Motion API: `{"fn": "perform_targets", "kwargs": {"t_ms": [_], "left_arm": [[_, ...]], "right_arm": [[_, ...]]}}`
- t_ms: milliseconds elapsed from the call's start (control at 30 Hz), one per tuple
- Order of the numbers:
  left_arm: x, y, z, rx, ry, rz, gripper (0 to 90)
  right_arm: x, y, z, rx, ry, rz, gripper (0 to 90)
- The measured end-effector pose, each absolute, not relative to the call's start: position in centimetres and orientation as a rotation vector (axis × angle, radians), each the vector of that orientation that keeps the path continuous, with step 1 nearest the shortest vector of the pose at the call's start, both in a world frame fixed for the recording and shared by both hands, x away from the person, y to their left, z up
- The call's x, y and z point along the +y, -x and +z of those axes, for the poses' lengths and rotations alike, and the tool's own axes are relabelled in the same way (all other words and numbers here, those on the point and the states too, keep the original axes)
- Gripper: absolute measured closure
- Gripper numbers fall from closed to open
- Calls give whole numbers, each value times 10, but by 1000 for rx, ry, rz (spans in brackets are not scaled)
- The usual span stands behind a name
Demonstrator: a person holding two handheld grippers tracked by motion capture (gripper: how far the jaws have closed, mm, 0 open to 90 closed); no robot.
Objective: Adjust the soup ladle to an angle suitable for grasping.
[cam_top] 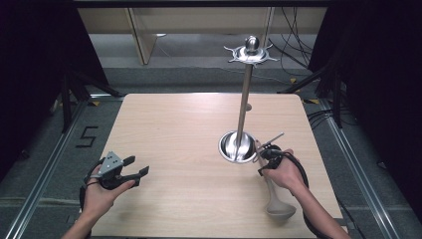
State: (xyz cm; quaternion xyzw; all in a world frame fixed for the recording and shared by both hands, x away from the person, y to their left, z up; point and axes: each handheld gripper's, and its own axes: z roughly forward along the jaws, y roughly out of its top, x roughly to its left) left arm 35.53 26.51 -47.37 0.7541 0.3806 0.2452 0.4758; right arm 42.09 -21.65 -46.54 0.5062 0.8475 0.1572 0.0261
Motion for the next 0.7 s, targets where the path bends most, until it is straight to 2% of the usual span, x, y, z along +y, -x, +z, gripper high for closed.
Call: {"fn": "perform_targets", "kwargs": {"t_ms": [700], "left_arm": [[265,-356,-473,913,-1863,604,315]], "right_arm": [[-233,-428,-472,2436,-1767,427,900]]}}
